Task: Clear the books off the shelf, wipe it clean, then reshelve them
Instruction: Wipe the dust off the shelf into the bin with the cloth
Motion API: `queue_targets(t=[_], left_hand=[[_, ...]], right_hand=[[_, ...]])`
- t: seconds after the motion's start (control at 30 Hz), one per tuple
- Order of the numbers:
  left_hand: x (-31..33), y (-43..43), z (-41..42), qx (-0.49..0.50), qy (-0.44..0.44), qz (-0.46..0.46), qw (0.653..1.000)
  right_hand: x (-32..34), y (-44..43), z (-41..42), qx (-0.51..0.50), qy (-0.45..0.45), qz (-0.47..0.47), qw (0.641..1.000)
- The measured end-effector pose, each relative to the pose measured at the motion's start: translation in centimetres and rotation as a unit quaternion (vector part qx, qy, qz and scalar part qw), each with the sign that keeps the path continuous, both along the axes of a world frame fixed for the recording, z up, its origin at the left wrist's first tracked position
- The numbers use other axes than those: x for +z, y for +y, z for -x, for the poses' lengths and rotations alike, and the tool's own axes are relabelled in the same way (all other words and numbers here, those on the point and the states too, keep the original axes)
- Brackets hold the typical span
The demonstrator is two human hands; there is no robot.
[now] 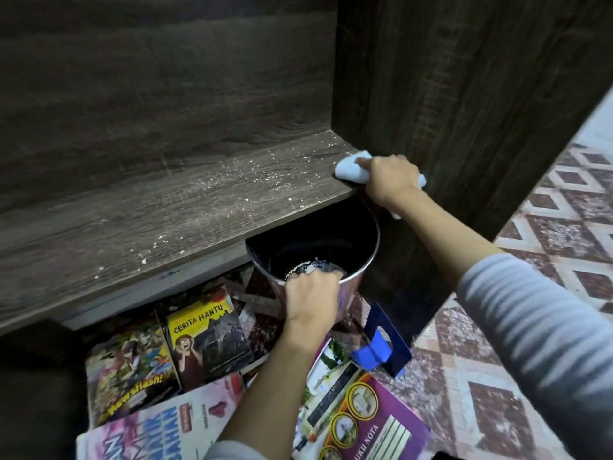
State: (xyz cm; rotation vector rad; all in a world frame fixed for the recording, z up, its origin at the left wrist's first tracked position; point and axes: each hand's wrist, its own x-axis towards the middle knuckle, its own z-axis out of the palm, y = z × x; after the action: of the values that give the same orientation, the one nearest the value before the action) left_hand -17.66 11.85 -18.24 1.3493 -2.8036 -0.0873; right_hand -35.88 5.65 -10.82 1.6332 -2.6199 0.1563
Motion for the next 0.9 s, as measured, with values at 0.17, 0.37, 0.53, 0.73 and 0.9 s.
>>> queue_targets(t=[0.17,0.37,0.53,0.73,0.9], left_hand=[[-0.2,-0.3,-0.4,0.005,-0.012,0.01,1.0],[-0.1,-0.5,-0.9,0.014,-0.024,0.011,1.0],[0.3,-0.4,-1.6,0.013,-0.025,0.013,0.999],[0.3,-0.5,-2.3,0.014,-0.028,-0.006,0.999],[0.0,-0.7,-2.2,0.019,-0.016,-0.009,1.0]], right_hand=[[-1.3,-1.7,-2.6,0.001,0.024,-0.053,0.998],[-2.5,-0.7,-5.4,0.092,0.026,-0.065,0.993],[-3.4,1.6,-6.4,0.178,0.022,-0.026,0.983],[-2.2,2.2,-5.3,0.217,-0.09,0.01,0.972],[0.5,-0.7,-3.1,-0.028,0.02,0.07,0.997]])
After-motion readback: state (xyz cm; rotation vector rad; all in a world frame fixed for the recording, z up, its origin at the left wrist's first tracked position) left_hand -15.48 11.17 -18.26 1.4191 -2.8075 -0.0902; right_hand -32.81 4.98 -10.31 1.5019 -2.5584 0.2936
